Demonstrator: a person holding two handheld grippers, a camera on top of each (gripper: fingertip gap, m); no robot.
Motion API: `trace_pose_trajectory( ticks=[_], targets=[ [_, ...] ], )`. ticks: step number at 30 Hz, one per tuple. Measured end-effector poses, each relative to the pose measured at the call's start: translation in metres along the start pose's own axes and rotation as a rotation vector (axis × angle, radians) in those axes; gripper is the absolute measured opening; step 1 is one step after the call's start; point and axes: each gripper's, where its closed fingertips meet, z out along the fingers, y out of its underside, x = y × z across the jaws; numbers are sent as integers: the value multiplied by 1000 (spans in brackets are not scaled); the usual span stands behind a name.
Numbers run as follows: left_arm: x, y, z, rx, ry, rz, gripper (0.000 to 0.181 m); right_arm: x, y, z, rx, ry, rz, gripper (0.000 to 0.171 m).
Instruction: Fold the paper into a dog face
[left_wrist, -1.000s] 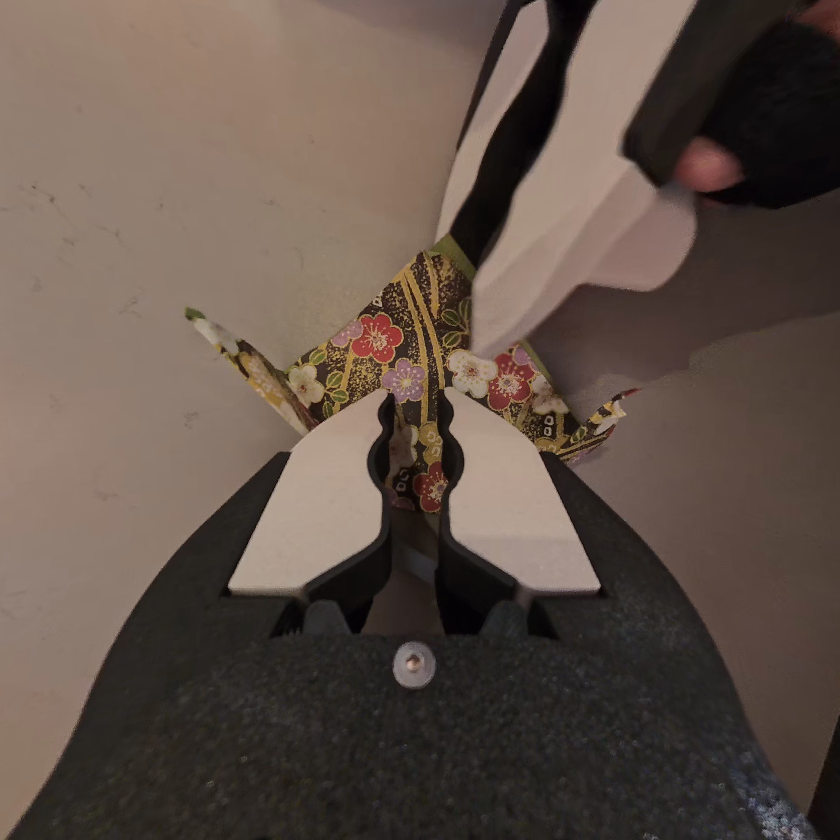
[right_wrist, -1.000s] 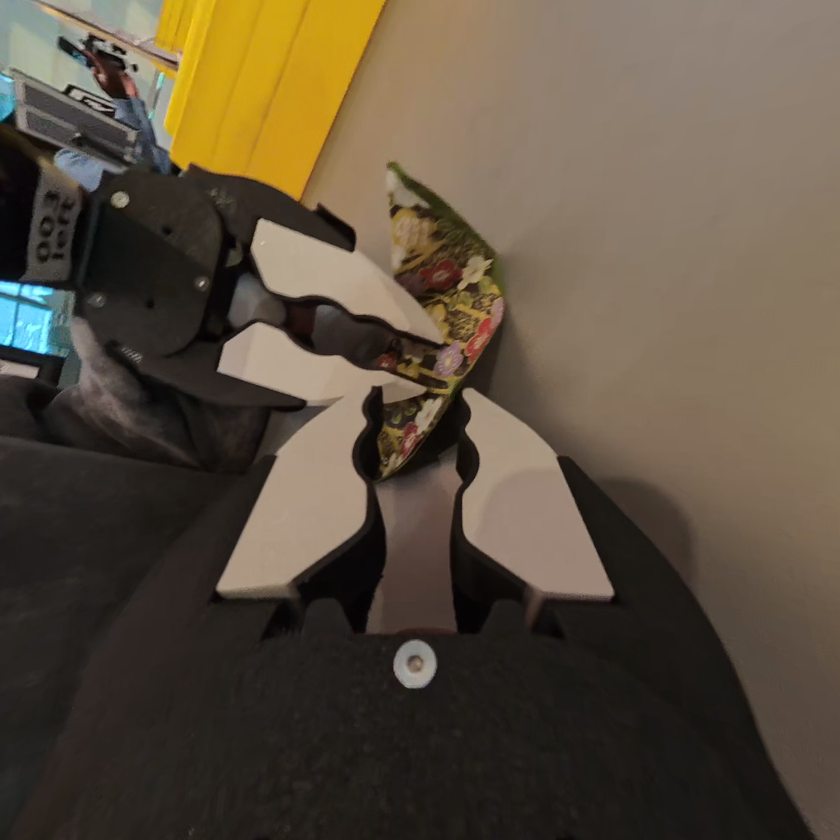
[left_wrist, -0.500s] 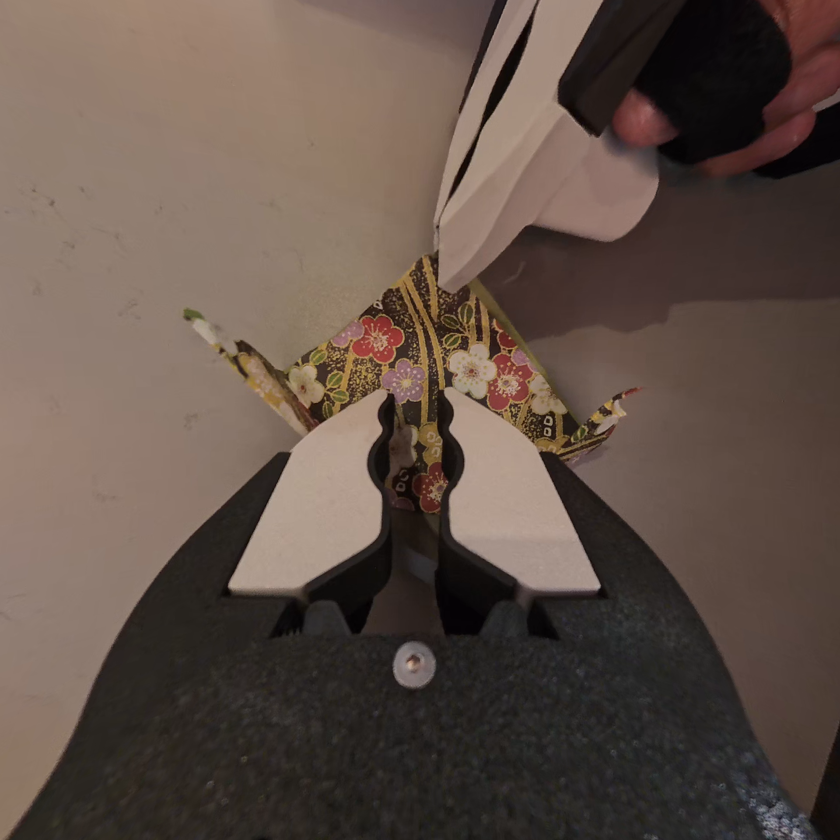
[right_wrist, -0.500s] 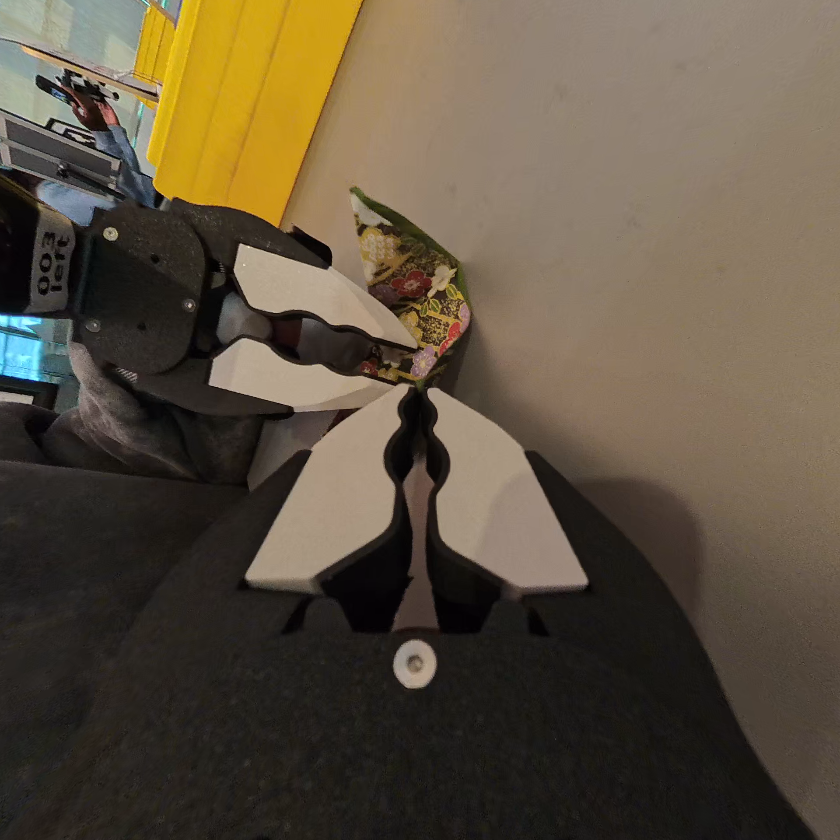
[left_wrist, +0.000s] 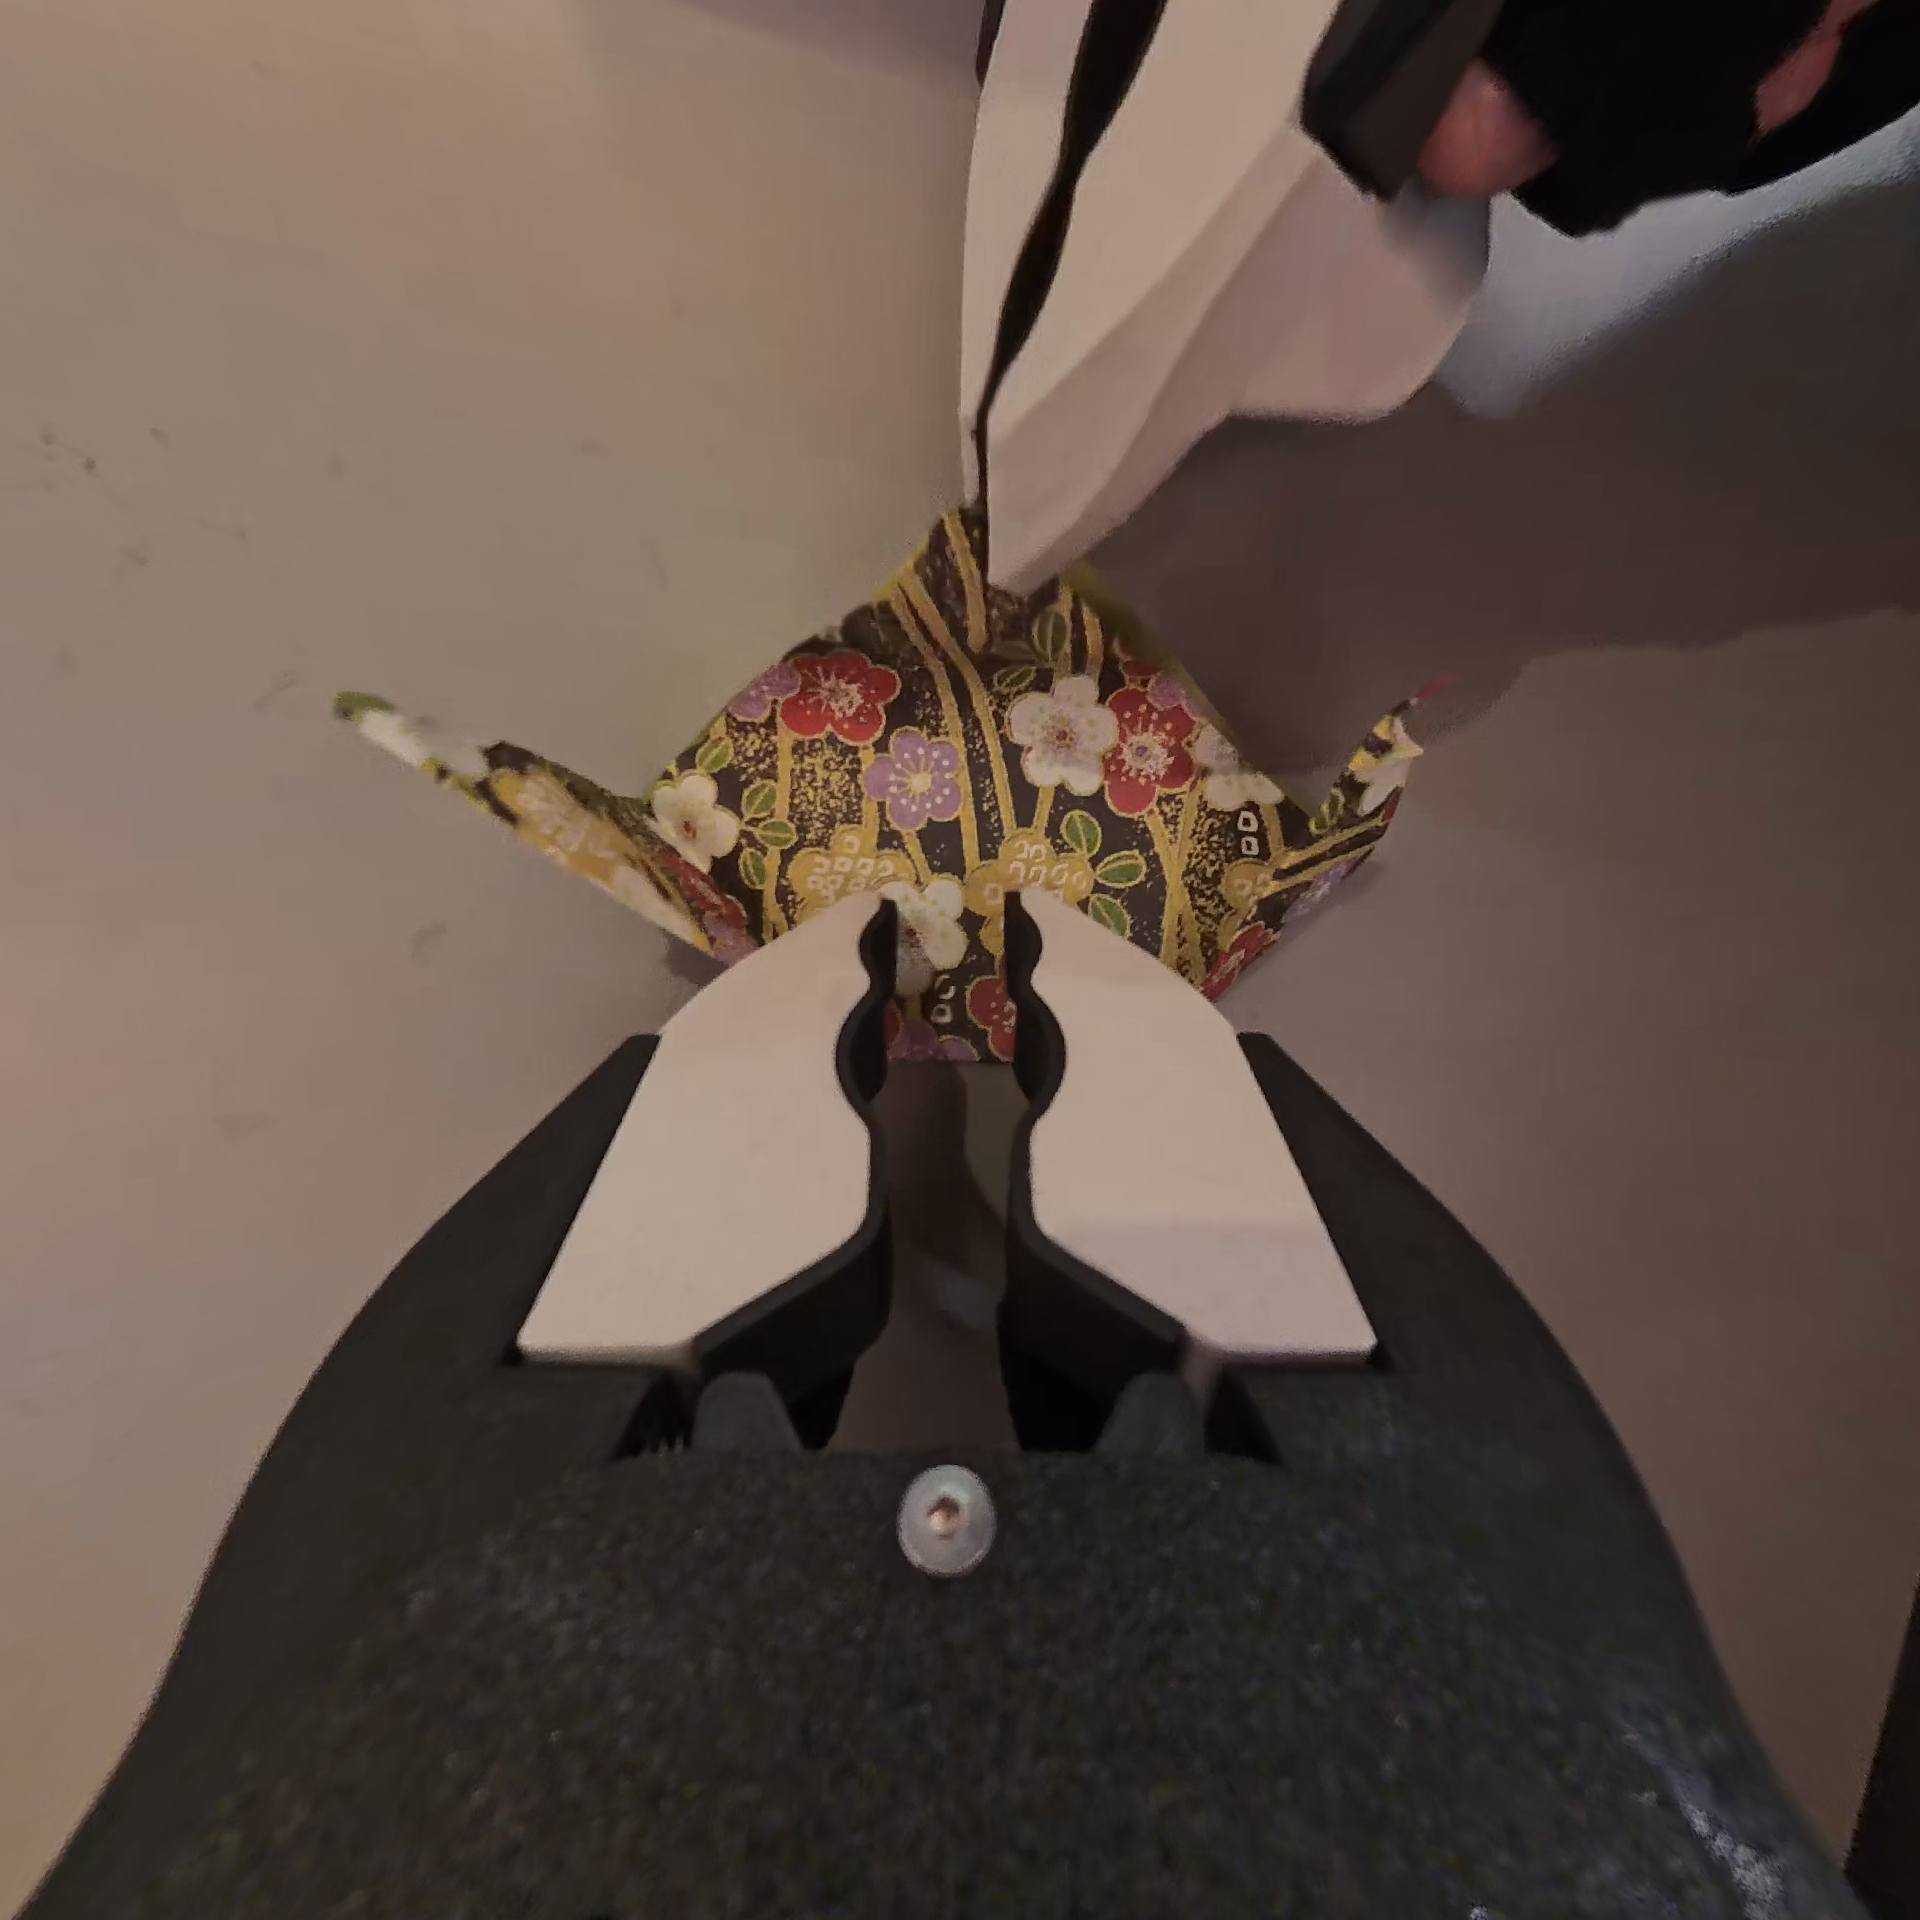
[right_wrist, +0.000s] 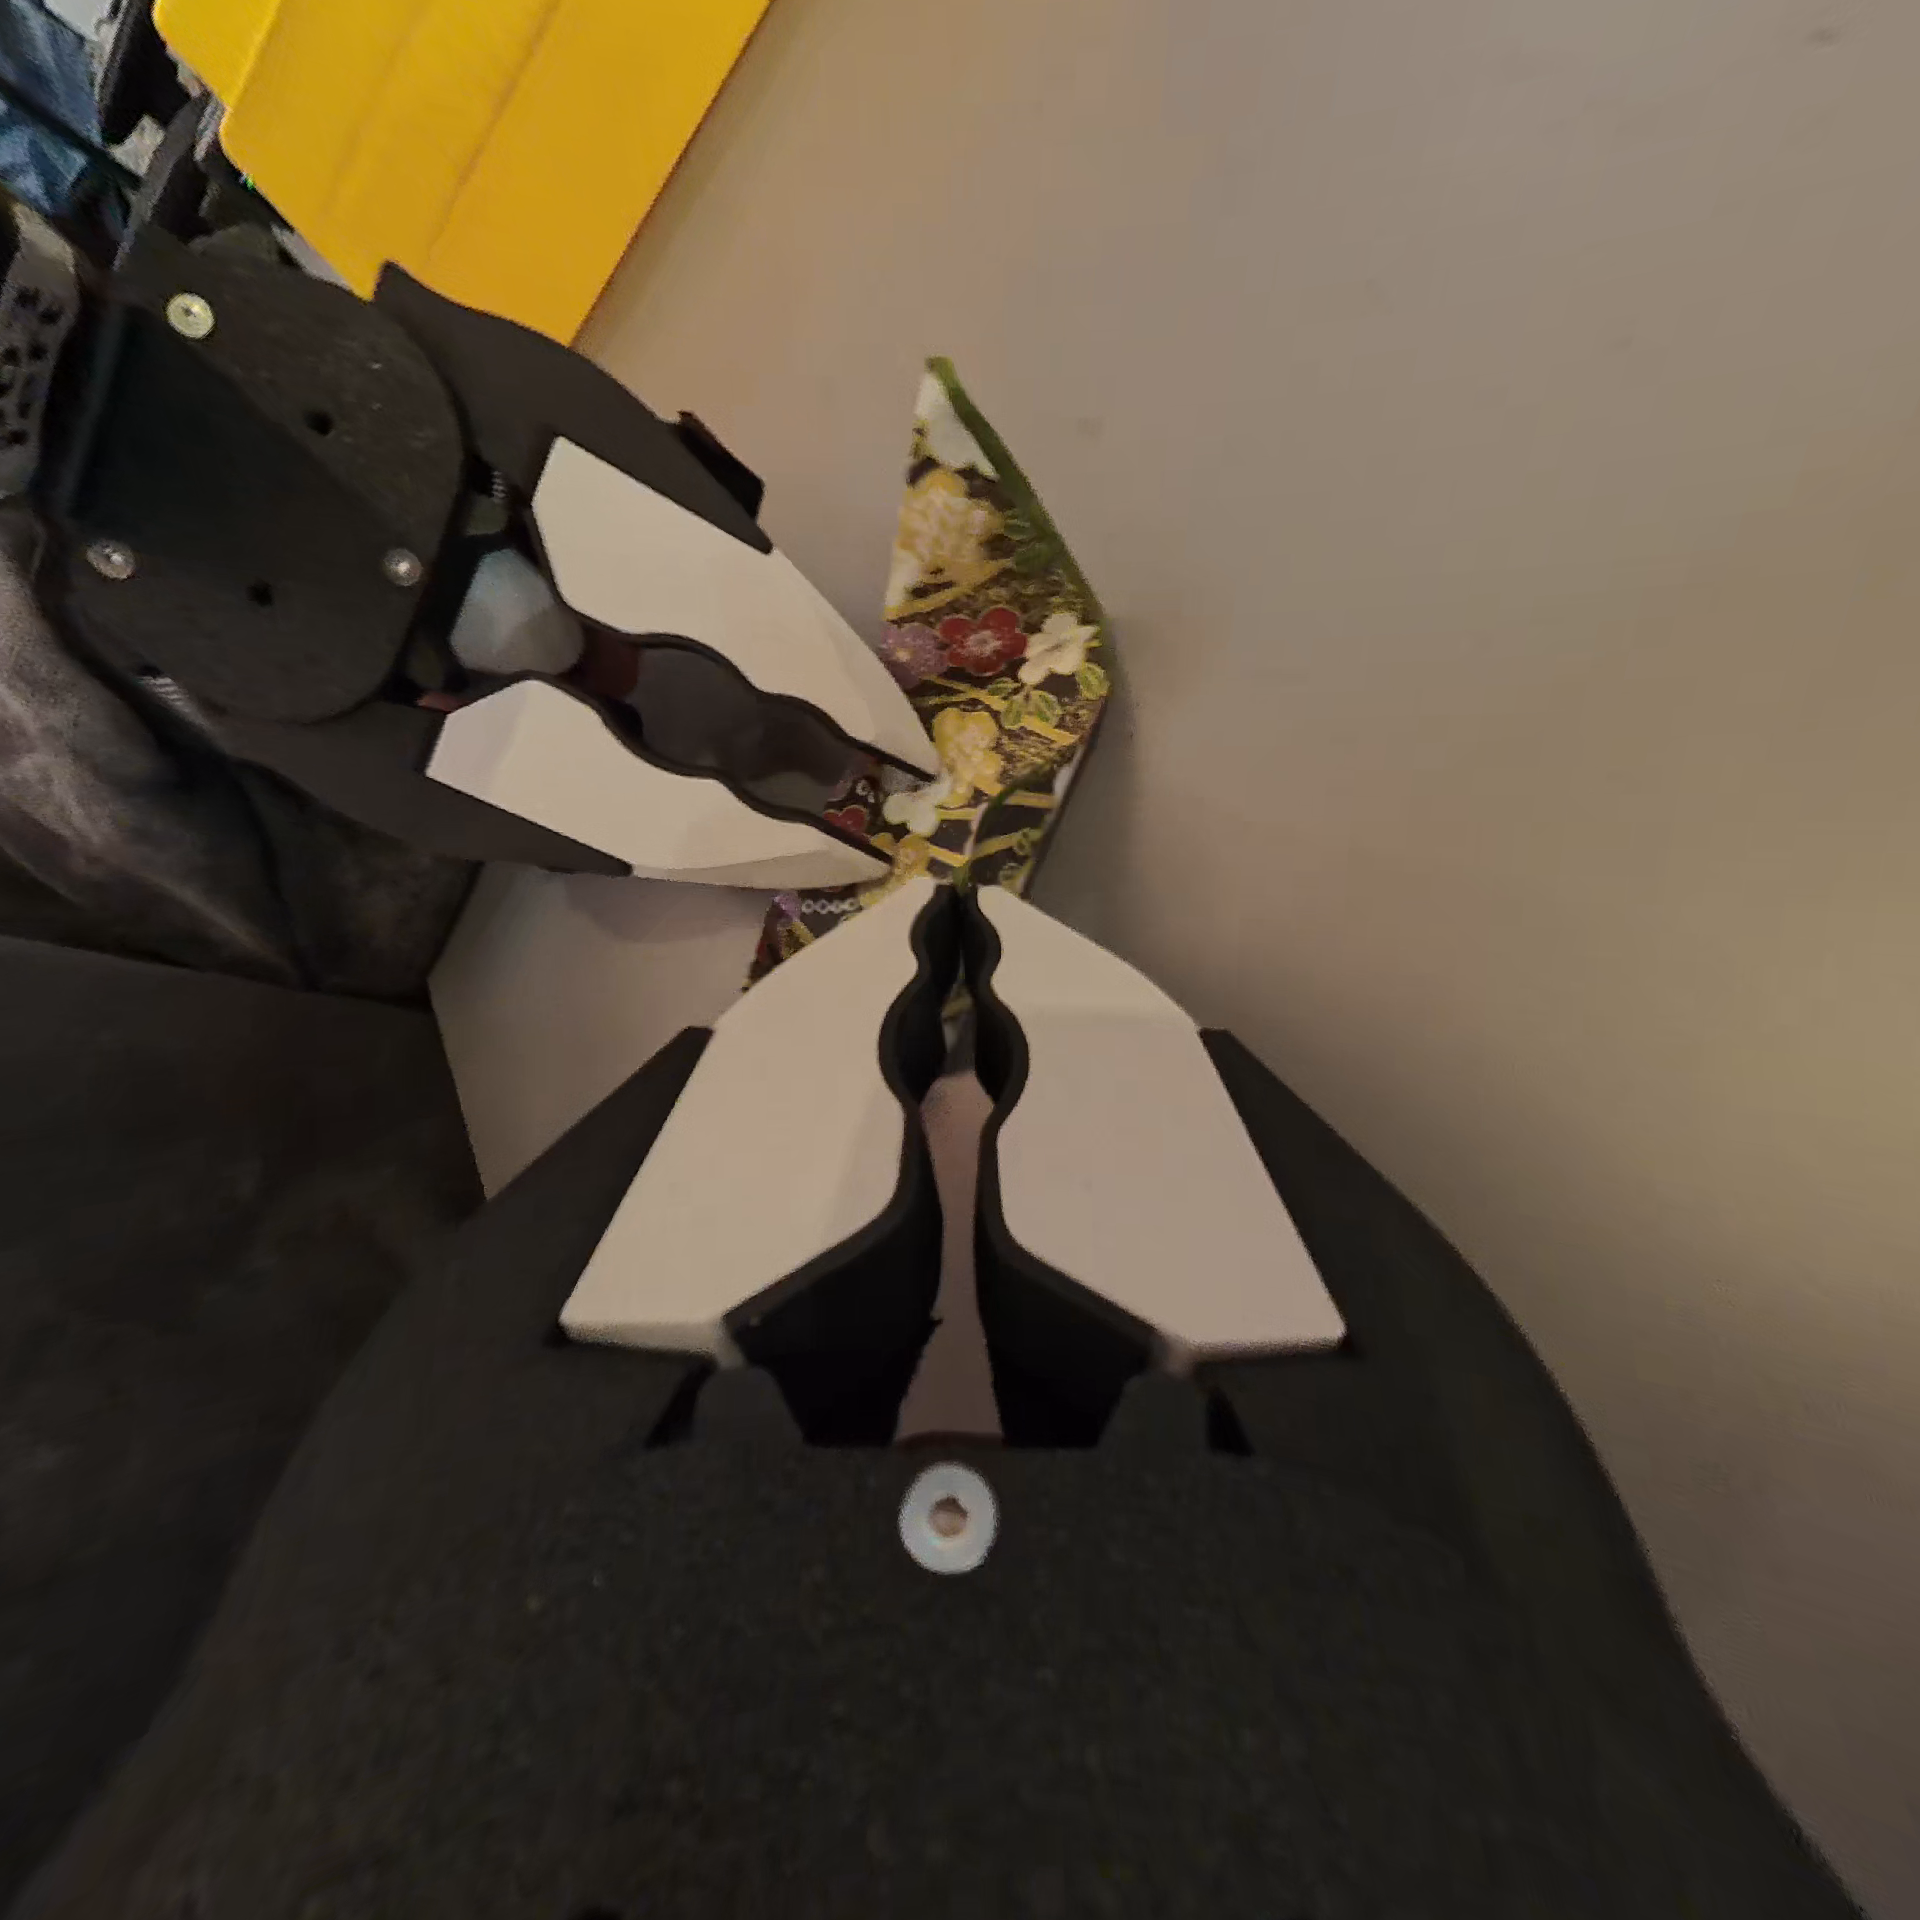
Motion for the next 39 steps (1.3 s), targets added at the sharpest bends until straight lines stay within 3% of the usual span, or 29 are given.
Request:
trace_pose_trajectory(
  ticks=[17,32,39],
  targets=[
    [1,0,0,8,-2,-4,17,-10,13,40,-196,76,-156,0],
    [0,2,-2,-11,13,-9,20,-9,14,41,-188,88,-216,3],
    [-5,0,-20,7,19,-11,19,-14,15,41,-167,59,-229,10]
  ],
)
